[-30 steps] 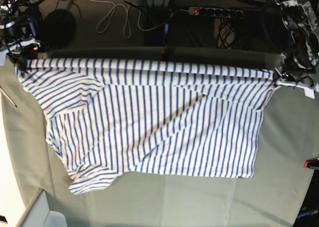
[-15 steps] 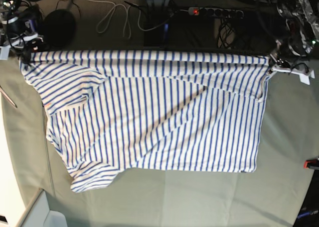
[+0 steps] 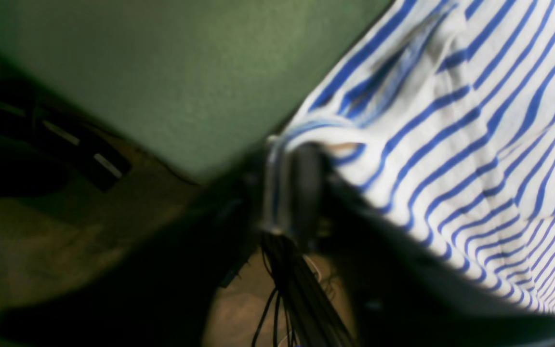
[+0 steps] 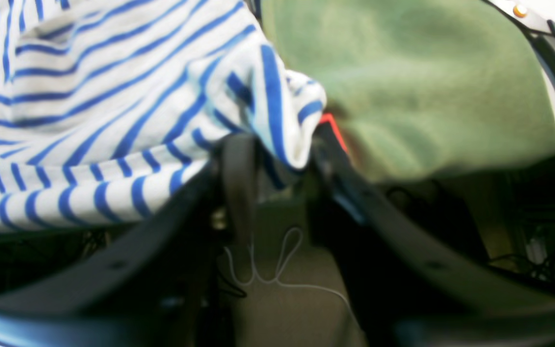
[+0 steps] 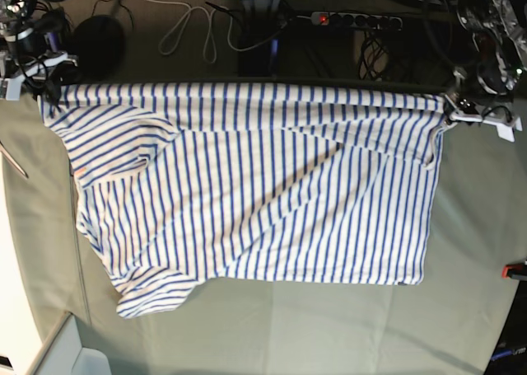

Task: Layout the t-shirt on the table in an organized manner, then fold the t-shirt properly
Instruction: 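Release the shirt edge and raise both grippers, then lower both grippers onto the shirt's middle and grasp the fabric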

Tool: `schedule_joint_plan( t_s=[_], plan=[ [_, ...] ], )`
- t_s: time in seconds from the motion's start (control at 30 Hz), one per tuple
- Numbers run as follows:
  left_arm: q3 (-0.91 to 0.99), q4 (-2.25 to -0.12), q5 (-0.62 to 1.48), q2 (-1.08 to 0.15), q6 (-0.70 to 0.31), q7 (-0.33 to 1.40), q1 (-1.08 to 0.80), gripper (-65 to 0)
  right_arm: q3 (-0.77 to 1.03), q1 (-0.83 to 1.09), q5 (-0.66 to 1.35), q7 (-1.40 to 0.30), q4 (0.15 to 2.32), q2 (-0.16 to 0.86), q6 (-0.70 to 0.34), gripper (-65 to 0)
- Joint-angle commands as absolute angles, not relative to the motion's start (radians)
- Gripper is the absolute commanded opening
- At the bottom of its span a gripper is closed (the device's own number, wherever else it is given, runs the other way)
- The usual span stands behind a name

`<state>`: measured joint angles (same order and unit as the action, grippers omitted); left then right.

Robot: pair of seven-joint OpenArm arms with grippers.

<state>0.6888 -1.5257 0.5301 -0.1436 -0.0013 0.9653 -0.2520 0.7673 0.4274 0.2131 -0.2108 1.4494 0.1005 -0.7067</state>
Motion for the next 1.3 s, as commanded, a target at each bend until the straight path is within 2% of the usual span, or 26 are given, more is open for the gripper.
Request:
schedule_joint_plan(
  t_s=[0.0,0.1,0.17,0.43,0.7,0.9,1.0,1.27],
  plan=[
    [0.696,-1.546,0.533,-0.148,0.002,0.954,-0.254,-41.3,0.780,0.432,0.228,-0.179,1.469,0.119,-0.698,-40.3],
    [0.696,-1.546,0.533,-0.148,0.002,0.954,-0.254,-32.9,0.794,0.432,0.228,-0.177,1.469,0.119,-0.698,-31.8],
    [0.696,-1.552,0.533,-0.150,0.002,0.954,-0.251,-32.9,0.834,0.424,0.231,-0.177,1.469,0.114,-0.698,-29.6],
    [0.691,-1.695,0.533,-0.196,0.002,0.963,-0.223,-32.8,0.992,0.374,0.229,-0.177,1.469,0.076,-0.698,-29.3],
    [0.687,-1.704,0.533,-0.268,0.002,0.966,-0.127,-32.8,1.081,0.320,0.228,-0.177,1.504,0.068,-0.698,-29.2],
    [0.694,-1.649,0.533,-0.266,0.002,0.964,-0.070,-32.7,0.997,0.274,0.226,-0.182,1.549,0.070,-0.698,-29.1],
    [0.696,-1.639,0.535,-0.263,0.002,0.952,-0.061,-32.6,0.928,0.222,0.206,-0.183,1.544,0.105,-0.698,-29.1],
    [0.696,-1.615,0.530,-0.236,0.002,0.952,0.053,-32.6,0.757,-0.111,-0.134,-0.185,1.379,0.127,-0.698,-29.1]
  ],
)
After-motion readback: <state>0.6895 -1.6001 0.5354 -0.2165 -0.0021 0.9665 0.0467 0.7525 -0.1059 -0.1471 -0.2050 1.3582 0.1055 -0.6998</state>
